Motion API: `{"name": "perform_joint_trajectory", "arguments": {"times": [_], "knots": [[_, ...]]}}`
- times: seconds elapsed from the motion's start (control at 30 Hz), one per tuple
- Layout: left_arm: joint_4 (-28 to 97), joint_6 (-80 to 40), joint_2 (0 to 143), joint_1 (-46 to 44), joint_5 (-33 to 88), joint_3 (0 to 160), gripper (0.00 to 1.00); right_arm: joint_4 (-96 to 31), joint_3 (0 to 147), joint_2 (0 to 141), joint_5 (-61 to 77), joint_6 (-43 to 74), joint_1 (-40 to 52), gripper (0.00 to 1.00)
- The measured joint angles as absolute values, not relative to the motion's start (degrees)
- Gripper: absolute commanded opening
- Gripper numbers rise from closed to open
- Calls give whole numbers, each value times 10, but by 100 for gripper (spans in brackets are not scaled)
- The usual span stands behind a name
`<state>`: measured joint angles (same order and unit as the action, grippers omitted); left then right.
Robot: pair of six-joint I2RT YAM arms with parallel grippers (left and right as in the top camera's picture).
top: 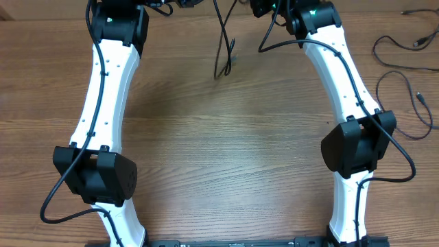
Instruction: Untangle cables
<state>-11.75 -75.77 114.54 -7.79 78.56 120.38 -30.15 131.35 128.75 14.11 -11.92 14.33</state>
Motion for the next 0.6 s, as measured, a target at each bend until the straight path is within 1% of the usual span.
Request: {"name": "perform_joint_trajectory", "arguments": {"times": [0.13,0.3,0.47,0.6], "knots": [[-117,-781,1146,-67,804,1204,4,-271,1313,1291,115,-93,124,4],[-114,-794,1154,-29,847,1203,4,-275,1322,1289,126,-22,56,4],[-116,-800,1162,27,871,1196,4,-344,1323,1289,132,11,-53,4],[-122,-793,1159,93,887,1197,4,-404,1320,1291,140,15,-164,4]]}}
